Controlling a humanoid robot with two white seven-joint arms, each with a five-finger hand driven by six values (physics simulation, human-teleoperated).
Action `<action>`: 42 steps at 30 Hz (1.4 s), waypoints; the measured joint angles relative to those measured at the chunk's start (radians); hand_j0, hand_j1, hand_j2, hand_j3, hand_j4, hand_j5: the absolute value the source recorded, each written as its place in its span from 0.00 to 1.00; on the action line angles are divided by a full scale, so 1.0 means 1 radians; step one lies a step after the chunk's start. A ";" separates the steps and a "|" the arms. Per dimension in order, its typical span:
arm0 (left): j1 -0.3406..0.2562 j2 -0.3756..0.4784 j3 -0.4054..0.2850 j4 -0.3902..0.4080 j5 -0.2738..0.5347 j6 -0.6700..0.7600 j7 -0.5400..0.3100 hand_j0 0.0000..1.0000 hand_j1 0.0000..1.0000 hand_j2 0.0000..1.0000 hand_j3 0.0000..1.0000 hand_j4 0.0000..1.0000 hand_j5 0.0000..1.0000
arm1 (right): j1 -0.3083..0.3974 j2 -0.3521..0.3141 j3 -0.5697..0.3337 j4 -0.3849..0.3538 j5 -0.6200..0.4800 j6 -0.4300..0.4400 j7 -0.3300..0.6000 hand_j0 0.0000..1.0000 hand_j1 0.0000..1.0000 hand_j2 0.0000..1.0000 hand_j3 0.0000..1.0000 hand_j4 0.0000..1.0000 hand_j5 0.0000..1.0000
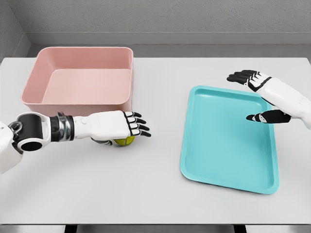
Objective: Put the tennis from the blue tray into the pink basket with both arms
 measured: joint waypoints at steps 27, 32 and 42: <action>-0.012 0.007 0.003 -0.033 0.020 -0.001 -0.096 0.50 0.50 0.50 0.50 0.50 0.50 | 0.000 0.000 0.000 0.002 0.000 0.000 0.000 1.00 1.00 1.00 1.00 1.00 1.00; -0.015 0.027 0.007 -0.081 0.045 -0.001 -0.096 0.50 0.50 0.50 0.50 0.50 0.50 | 0.000 0.000 0.000 0.001 0.000 0.000 0.000 1.00 1.00 1.00 1.00 1.00 1.00; -0.066 0.077 0.035 -0.100 0.102 -0.001 -0.097 0.50 0.50 0.50 0.50 0.50 0.50 | 0.000 0.000 0.000 0.000 0.000 0.000 0.000 1.00 1.00 1.00 1.00 1.00 1.00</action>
